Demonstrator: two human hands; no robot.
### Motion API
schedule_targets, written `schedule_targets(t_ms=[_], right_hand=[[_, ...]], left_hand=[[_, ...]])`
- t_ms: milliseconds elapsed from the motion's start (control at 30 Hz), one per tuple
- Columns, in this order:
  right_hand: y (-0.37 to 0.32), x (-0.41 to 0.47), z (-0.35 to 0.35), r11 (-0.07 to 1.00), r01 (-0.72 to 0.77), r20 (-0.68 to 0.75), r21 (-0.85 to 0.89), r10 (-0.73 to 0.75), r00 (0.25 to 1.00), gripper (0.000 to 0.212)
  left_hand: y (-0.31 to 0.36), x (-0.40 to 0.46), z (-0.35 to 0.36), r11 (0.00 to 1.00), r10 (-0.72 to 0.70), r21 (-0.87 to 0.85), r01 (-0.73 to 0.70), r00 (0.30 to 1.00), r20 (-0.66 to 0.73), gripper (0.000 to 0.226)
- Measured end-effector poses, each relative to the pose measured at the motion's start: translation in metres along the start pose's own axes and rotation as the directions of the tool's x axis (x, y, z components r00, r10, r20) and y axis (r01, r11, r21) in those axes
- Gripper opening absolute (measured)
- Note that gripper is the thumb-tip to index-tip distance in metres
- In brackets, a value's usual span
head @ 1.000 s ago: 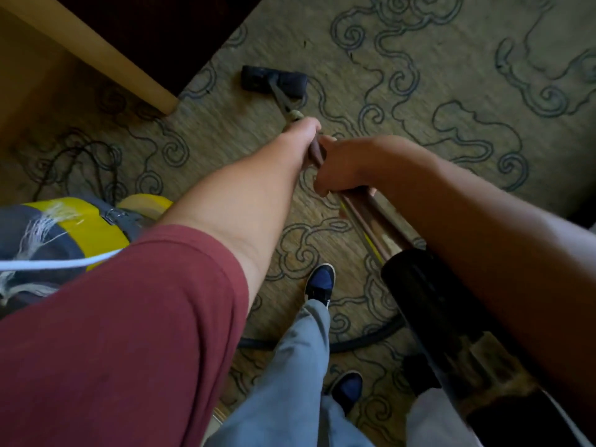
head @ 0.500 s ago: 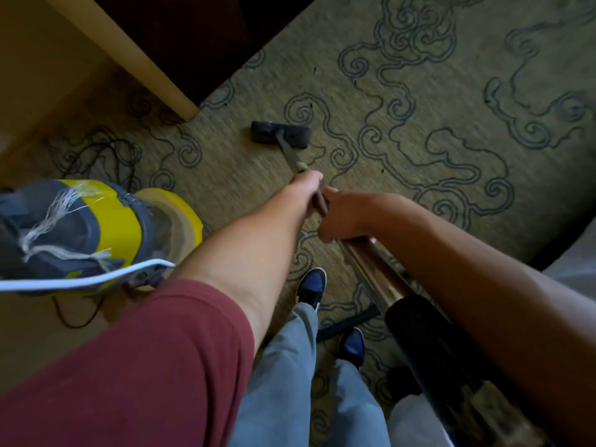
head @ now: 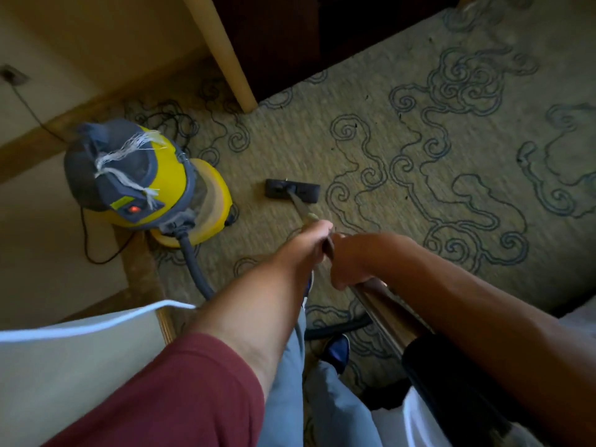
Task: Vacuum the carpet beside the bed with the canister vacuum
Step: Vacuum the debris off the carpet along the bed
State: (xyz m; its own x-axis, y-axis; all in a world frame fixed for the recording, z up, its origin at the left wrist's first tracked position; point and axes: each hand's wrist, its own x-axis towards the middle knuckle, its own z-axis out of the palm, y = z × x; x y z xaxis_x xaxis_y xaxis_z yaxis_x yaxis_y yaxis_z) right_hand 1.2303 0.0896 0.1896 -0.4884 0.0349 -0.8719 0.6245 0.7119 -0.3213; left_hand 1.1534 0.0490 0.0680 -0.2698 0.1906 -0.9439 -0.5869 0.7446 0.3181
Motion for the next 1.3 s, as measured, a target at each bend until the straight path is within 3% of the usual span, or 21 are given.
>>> schedule_targets(t_ms=[67,167,267,367,467,533,633,833,967,1033,1133,1300], right_hand=[[-0.003,-0.008,0.009,0.994,0.003,0.0,-0.11,-0.003,1.0,0.057],[-0.004,-0.008,0.023,0.993,-0.052,0.025,-0.105,0.055,0.998,0.074],[-0.009,-0.008,0.037,0.991,-0.044,0.031,-0.127,0.049,0.998,0.075],[-0.017,0.003,0.045,0.987,-0.088,0.001,-0.133,0.089,0.996,0.071],[-0.022,0.025,0.045,0.967,-0.251,-0.036,-0.035,0.25,0.968,0.054],[-0.025,0.048,0.043,0.939,-0.332,-0.067,0.093,0.339,0.939,0.042],[-0.033,0.087,0.035,0.899,-0.399,-0.003,0.183,0.406,0.914,0.045],[-0.047,0.144,0.002,0.854,-0.51,0.067,0.106,0.505,0.86,0.047],[-0.067,0.173,-0.021,0.897,-0.438,0.127,0.062,0.429,0.895,0.01],[-0.079,0.182,-0.03,0.903,-0.425,0.149,0.064,0.412,0.899,0.015],[-0.088,0.186,-0.035,0.901,-0.428,0.158,0.072,0.413,0.897,0.018],[-0.095,0.181,-0.024,0.898,-0.429,0.125,0.101,0.416,0.901,0.016]], left_hand=[[-0.015,-0.004,0.0,0.991,-0.006,-0.134,0.008,1.0,0.013,0.036],[-0.035,-0.001,0.001,0.932,-0.06,-0.355,0.07,0.997,0.04,0.022],[-0.055,0.001,-0.003,0.902,-0.081,-0.423,0.091,0.996,0.041,0.021],[-0.062,0.007,-0.014,0.967,-0.082,-0.238,0.089,0.996,0.04,0.022],[-0.059,0.006,-0.031,0.988,-0.151,0.0,0.155,0.965,0.213,0.047],[-0.049,0.013,-0.053,0.974,-0.198,0.157,0.162,0.947,0.253,0.056],[-0.032,0.04,-0.117,0.958,-0.115,0.272,0.093,0.991,0.066,0.046],[-0.013,0.095,-0.28,0.975,-0.173,0.095,0.203,0.951,-0.255,0.042],[-0.007,0.124,-0.344,0.972,-0.216,0.001,0.236,0.894,-0.393,0.043],[-0.002,0.131,-0.337,0.964,-0.251,0.0,0.265,0.913,-0.321,0.044],[0.002,0.133,-0.282,0.941,-0.322,0.089,0.326,0.945,-0.056,0.048],[-0.008,0.113,-0.182,0.921,-0.371,0.225,0.317,0.889,0.267,0.05]])
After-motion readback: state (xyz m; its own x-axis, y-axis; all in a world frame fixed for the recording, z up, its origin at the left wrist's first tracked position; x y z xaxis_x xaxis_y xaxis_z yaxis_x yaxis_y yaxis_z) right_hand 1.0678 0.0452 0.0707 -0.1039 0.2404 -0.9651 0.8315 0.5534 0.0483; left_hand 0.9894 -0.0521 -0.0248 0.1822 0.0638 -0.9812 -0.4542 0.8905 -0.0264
